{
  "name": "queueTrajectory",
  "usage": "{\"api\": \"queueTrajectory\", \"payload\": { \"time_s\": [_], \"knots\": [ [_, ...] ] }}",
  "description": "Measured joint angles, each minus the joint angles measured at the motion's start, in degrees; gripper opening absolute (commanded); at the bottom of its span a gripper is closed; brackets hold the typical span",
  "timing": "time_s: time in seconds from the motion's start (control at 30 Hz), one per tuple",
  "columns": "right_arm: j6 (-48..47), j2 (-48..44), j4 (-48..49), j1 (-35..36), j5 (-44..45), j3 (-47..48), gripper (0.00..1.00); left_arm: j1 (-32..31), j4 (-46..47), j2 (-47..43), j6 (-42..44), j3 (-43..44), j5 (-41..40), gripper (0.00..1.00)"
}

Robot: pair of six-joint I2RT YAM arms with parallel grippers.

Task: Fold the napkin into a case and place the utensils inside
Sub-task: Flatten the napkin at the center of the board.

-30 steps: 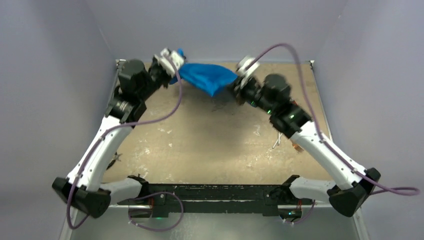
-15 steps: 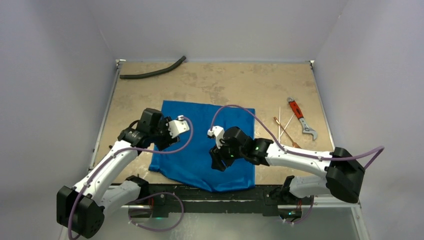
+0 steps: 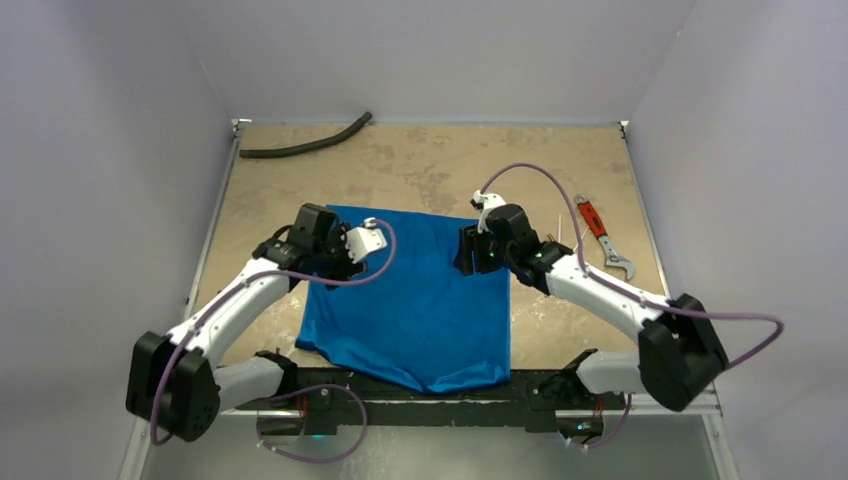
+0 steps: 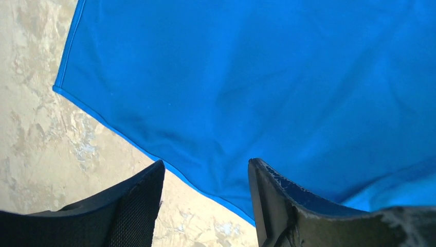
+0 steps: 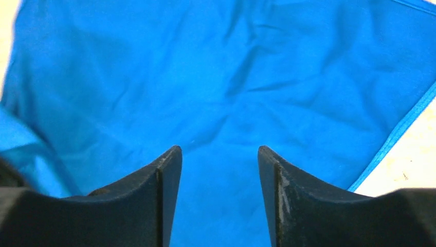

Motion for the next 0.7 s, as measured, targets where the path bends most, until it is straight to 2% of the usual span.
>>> {"api": "queueTrajectory", "payload": {
  "time_s": [0.27,0.53,0.7],
  "knots": [
    [0.2,18.8,3.5,-7.4,2.1,4.0,0.22,0.0,9.7,21.7,-5.0,9.8,-10.3,0.58],
    [-0.3,25.9,6.6,-13.7,3.8,8.3,0.12,0.5,11.4,36.0,-7.2,15.0,-18.3,0.55],
    [-0.5,31.4,9.4,-16.5,3.3,12.8,0.10,1.1,10.4,43.9,-7.6,24.6,-22.0,0.54]
  ]
}}
